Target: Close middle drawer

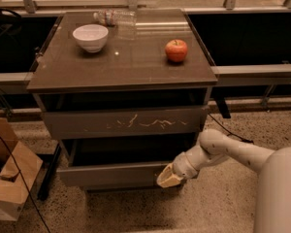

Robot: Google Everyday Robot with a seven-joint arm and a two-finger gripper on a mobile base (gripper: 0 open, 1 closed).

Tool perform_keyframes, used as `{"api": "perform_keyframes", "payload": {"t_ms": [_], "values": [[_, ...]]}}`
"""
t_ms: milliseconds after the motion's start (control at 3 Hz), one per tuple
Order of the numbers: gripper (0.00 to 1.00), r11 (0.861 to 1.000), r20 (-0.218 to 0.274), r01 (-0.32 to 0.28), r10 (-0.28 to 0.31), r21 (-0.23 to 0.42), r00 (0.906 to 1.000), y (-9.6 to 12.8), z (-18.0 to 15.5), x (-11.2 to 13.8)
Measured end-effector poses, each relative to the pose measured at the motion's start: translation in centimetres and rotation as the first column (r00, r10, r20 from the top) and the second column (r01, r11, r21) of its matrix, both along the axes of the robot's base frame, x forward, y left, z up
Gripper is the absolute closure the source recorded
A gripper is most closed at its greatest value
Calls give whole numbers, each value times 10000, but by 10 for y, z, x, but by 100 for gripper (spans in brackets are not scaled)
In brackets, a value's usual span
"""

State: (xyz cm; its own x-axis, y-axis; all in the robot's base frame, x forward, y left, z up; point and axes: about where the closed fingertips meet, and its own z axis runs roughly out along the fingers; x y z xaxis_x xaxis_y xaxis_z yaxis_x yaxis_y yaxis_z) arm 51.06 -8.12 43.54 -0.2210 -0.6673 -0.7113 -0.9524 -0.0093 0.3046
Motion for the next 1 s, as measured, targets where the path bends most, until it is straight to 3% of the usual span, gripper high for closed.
{"api": "perform_keyframes", "payload": {"t_ms": [667,1000], "values": [[100,9998,53,84,-83,-180,10000,3,-3,3],[100,9934,1296,736,-618,-884,9896,-4,-7,58]]}}
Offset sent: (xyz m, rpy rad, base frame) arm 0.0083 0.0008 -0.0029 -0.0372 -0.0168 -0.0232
